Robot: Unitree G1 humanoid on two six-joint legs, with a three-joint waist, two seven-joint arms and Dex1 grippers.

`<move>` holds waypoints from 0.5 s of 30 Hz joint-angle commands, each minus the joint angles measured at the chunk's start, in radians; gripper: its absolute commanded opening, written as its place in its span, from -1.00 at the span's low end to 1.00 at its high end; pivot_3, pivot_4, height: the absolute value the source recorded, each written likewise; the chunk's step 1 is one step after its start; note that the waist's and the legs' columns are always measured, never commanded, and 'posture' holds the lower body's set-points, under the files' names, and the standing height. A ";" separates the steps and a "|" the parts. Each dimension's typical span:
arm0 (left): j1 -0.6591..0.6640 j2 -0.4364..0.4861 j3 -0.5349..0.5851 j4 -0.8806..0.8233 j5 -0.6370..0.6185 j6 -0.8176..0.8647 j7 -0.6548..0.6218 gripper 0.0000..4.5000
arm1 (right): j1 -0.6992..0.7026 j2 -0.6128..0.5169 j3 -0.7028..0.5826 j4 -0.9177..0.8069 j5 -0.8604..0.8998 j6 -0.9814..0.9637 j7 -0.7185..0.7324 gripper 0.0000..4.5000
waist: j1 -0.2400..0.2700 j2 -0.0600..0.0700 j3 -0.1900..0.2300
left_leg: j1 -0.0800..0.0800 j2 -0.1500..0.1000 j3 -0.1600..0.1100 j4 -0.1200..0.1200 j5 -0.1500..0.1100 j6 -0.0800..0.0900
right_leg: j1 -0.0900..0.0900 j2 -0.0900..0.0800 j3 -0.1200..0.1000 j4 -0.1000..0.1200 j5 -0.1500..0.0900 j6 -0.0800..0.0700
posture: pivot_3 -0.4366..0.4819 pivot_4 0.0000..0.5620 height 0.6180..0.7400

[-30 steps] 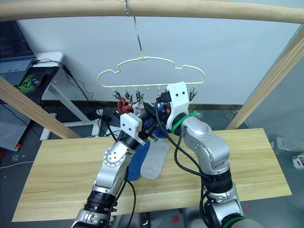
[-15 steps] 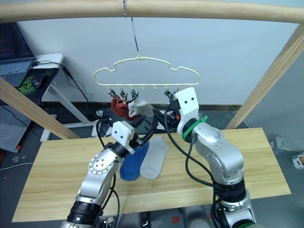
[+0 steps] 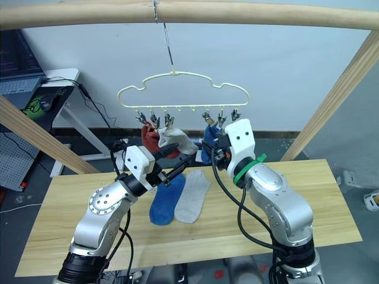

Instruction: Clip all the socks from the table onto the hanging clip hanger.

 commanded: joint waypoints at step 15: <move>-0.128 0.063 0.047 -0.068 -0.085 0.096 -0.066 0.21 | -0.063 0.082 -0.011 0.145 -0.127 -0.134 -0.095 0.07 | 0.000 -0.001 -0.002 | 0.000 0.000 0.001 0.000 0.000 0.000 | 0.000 0.000 0.000 0.000 0.000 0.000 | -0.43 -0.30 1.00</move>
